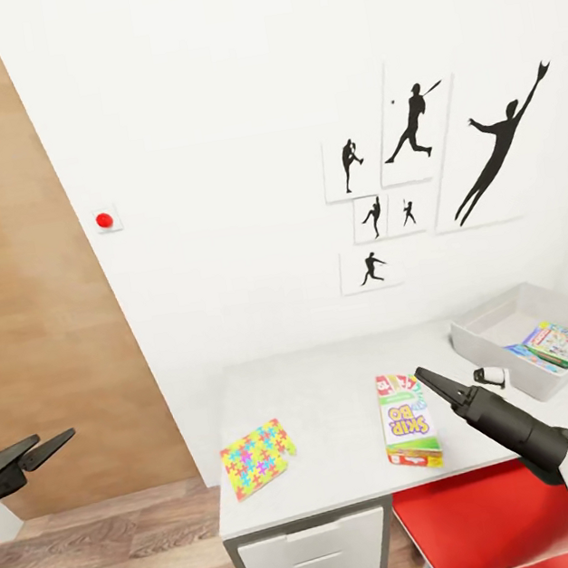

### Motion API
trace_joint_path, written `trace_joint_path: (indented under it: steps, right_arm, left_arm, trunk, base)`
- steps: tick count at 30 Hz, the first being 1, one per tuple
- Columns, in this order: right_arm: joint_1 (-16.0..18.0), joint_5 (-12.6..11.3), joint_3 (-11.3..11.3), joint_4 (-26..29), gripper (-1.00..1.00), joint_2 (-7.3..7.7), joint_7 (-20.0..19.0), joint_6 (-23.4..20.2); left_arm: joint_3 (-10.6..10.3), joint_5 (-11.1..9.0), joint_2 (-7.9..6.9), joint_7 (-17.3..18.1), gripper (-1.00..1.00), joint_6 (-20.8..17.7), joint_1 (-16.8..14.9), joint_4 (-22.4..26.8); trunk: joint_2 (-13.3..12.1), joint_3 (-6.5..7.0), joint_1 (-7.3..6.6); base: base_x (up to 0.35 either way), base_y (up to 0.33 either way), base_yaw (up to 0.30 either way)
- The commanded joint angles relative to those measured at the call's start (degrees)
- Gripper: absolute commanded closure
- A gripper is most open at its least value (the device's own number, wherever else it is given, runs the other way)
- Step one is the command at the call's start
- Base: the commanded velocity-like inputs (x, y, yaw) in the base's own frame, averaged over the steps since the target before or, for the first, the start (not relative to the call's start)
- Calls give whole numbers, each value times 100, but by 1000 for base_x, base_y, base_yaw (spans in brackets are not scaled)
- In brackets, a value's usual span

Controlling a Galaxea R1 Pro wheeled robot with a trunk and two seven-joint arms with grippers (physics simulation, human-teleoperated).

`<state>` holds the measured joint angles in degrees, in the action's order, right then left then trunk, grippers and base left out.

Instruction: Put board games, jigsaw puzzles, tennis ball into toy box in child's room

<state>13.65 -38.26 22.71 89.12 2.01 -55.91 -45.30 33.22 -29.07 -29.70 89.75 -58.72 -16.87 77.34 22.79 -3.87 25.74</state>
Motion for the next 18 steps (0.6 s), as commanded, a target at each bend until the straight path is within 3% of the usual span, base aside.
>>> trace_joint_path:
  steps: [1,6,18]
  right_arm:
    - [6,-15,1,0,-100,1,-4,-31]
    - [6,-15,-2,0,-100,-5,0,-31]
    - [6,-3,-19,0,-100,-7,17,-31]
  left_arm:
    - [0,7,-1,25,-100,-59,-5,0]
    - [0,7,-1,25,-100,-60,-7,0]
    - [-17,23,-1,25,-100,-61,-9,-4]
  trunk:
    - [13,-13,4]
    - [13,-13,4]
    - [13,-13,4]
  base:
    - [9,16,1]
    - [4,98,0]
    - [0,253,0]
